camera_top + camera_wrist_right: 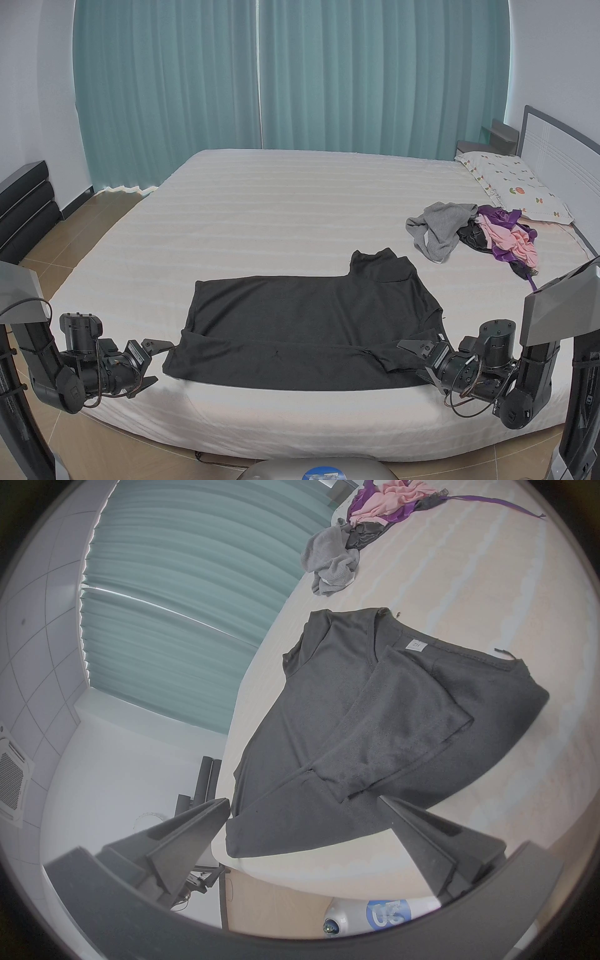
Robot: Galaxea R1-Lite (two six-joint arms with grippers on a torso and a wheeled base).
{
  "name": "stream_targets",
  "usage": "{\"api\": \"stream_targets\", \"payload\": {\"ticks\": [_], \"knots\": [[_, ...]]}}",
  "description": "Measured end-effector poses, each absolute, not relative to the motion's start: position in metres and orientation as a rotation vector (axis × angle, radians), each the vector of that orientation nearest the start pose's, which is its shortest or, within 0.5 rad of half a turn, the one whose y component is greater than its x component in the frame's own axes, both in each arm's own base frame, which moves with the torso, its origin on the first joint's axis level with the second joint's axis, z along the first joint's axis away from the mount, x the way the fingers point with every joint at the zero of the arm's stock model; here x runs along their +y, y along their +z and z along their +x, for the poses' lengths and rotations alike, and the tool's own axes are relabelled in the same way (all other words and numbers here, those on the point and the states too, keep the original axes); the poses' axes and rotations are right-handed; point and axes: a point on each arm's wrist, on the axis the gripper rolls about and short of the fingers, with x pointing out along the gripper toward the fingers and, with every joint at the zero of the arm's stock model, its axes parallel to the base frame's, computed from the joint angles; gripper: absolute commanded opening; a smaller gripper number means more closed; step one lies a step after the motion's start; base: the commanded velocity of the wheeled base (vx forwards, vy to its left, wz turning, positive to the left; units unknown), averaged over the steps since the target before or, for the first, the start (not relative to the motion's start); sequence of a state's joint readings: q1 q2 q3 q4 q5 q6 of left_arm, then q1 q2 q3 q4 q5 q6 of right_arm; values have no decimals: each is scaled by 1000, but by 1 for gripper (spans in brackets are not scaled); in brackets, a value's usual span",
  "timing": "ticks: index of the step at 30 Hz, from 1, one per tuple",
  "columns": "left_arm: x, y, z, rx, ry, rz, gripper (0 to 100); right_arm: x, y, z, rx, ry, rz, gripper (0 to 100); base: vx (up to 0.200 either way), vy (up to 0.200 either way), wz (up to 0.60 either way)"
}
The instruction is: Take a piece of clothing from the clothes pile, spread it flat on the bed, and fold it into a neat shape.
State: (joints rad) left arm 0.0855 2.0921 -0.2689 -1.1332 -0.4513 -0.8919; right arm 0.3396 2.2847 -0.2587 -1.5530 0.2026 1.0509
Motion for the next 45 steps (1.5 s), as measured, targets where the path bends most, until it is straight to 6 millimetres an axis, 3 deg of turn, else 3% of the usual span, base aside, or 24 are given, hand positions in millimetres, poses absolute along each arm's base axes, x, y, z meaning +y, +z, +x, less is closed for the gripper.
{"api": "stream_targets", "payload": {"ticks": [19, 34, 35, 45], "knots": [[11, 7, 256, 796, -30, -1029, 100, 94, -36, 274, 709, 138, 952, 100, 0, 0, 0], [11, 7, 256, 796, -30, -1028, 100, 94, -41, 281, 674, 97, 946, 100, 0, 0, 0], [11, 7, 256, 796, -30, -1028, 100, 94, -41, 281, 674, 96, 946, 0, 0, 0, 0], [11, 7, 256, 797, -30, -1029, 100, 94, -42, 281, 667, 75, 938, 0, 0, 0, 0]]}}
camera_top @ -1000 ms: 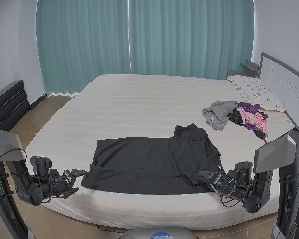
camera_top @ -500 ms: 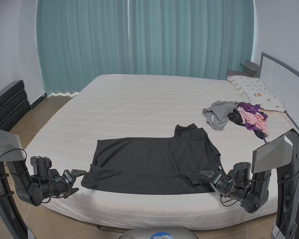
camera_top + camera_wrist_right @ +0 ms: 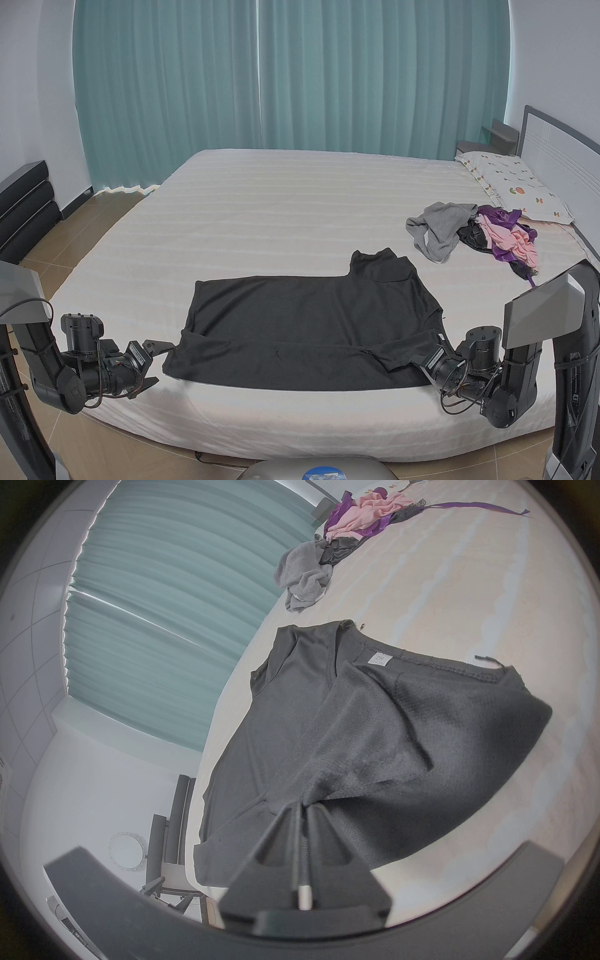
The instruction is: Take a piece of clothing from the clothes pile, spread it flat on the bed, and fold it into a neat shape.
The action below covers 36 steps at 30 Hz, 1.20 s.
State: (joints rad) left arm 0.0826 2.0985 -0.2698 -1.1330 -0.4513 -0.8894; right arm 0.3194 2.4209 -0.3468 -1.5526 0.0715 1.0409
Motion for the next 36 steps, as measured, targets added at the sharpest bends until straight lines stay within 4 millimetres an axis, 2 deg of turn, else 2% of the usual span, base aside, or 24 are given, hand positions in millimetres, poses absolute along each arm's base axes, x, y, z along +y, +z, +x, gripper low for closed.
{"api": "stream_targets", "payload": {"ticks": [10, 36], "knots": [[11, 7, 256, 796, -30, -1028, 100, 93, -38, 275, 672, 68, 945, 0, 0, 0, 0], [11, 7, 257, 797, -30, -1028, 100, 89, -9, 248, 672, 94, 942, 0, 0, 0, 0]]}}
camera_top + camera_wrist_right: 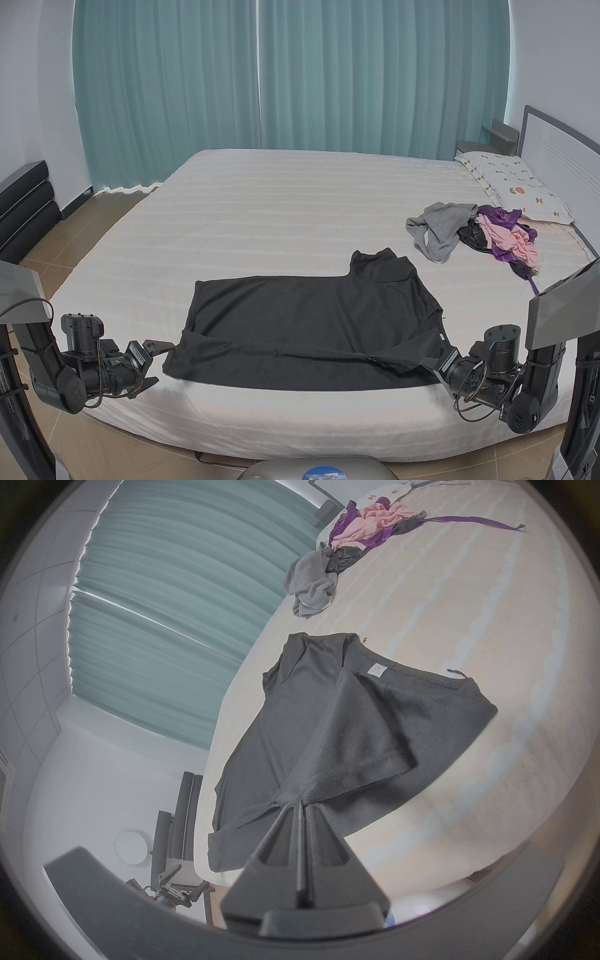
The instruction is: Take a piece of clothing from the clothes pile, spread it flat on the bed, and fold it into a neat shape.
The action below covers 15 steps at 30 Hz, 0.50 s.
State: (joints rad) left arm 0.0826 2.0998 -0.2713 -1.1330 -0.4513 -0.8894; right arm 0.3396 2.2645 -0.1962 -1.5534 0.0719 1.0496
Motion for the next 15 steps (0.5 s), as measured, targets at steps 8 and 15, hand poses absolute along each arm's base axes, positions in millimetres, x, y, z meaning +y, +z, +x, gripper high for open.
{"api": "stream_targets", "payload": {"ticks": [8, 15], "knots": [[11, 6, 257, 798, -29, -1029, 100, 86, -15, 243, 708, 76, 930, 100, 0, 0, 0], [11, 6, 257, 799, -29, -1028, 100, 76, -15, 251, 676, 59, 925, 100, 0, 0, 0]]}}
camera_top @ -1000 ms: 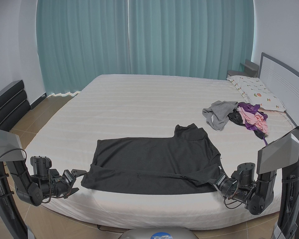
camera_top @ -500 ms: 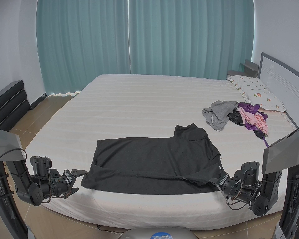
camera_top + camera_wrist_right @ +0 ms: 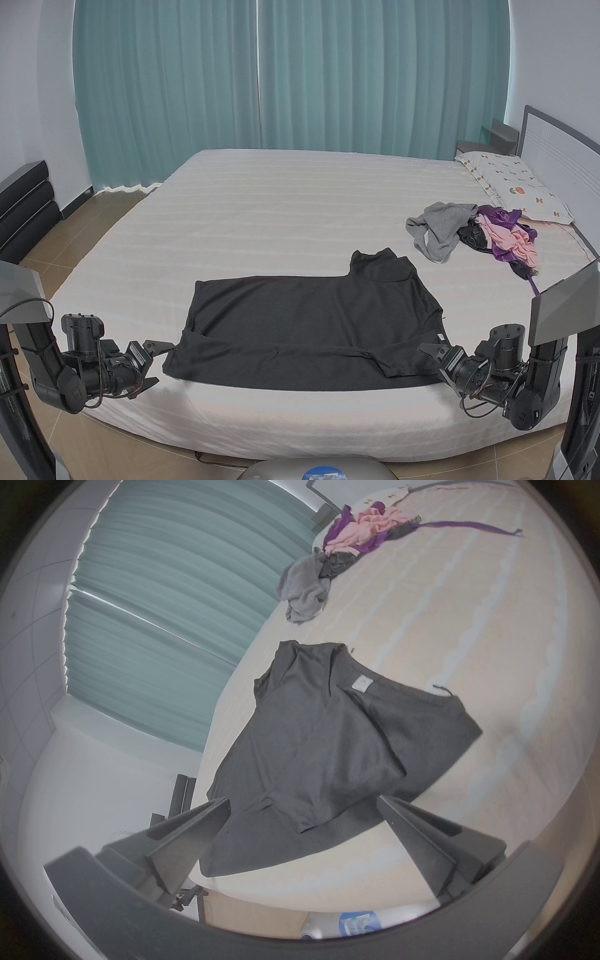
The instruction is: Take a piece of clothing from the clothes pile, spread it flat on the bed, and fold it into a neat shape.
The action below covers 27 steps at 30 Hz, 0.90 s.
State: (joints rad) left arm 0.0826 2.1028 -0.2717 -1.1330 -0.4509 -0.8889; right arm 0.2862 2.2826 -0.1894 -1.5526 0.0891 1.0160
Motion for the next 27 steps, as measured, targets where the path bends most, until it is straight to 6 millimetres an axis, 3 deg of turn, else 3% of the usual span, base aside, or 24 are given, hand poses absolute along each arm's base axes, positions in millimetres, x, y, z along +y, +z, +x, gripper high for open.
{"api": "stream_targets", "payload": {"ticks": [11, 27], "knots": [[11, 5, 257, 800, -29, -1029, 100, 51, -18, 273, 631, 95, 887, 100, 0, 0, 0], [12, 7, 258, 782, -39, -1025, 100, 48, -47, 288, 676, 120, 829, 100, 0, 0, 0]]}}
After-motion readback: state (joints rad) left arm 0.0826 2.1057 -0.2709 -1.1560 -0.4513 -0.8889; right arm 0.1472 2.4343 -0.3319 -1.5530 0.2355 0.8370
